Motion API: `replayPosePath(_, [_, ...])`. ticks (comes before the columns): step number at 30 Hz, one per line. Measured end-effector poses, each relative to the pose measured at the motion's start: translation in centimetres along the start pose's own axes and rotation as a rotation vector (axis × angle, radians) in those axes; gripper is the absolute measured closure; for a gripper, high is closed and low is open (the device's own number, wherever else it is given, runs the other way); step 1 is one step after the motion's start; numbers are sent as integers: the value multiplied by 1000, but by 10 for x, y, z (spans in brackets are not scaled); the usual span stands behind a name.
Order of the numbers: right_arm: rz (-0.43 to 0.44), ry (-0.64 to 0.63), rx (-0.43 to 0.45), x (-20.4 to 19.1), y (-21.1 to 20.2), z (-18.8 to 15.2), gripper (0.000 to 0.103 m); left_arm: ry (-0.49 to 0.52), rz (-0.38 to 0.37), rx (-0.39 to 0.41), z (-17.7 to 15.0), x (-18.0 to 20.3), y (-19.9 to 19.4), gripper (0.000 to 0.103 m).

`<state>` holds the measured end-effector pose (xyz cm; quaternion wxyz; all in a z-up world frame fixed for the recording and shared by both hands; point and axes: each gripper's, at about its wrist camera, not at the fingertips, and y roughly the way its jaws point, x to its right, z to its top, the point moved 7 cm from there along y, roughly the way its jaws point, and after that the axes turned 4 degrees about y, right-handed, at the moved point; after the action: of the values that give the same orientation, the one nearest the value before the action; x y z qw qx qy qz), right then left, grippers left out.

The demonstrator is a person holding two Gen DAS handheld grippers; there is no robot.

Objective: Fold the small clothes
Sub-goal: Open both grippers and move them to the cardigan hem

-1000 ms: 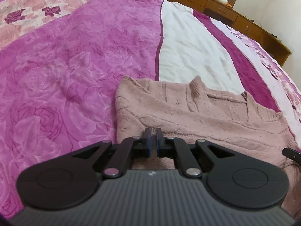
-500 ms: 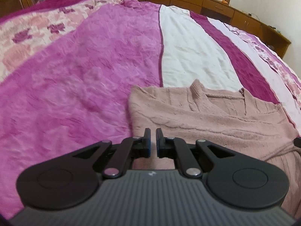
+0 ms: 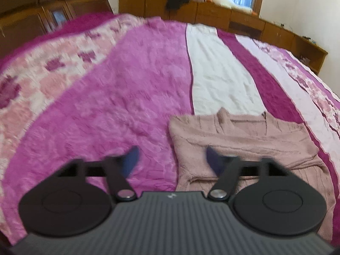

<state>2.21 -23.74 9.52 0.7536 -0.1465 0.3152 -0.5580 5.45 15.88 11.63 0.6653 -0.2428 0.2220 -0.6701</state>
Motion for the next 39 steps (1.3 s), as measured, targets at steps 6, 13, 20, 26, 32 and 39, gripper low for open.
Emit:
replayPosePath(6, [20, -68, -59, -21, -49, -4, 33, 87, -35, -4, -11, 17, -45, 28])
replayPosePath(13, [14, -249, -190, -48, -61, -56, 30, 226, -129, -87, -66, 57, -60, 28])
replayPosePath(20, [-61, -380, -333, -46, -36, -124, 30, 305, -187, -200, -130, 89, -40, 28])
replayPosePath(26, [-22, -516, -416, -51, -25, -155, 30, 388, -255, -297, -167, 109, -32, 28])
replayPosePath(32, [-25, -646, -523, -57, -11, -181, 30, 518, -361, -342, -190, 138, -33, 28])
replayPosePath(39, [-90, -738, -541, -50, 5, -195, 30, 692, -345, -395, -224, 163, -20, 26])
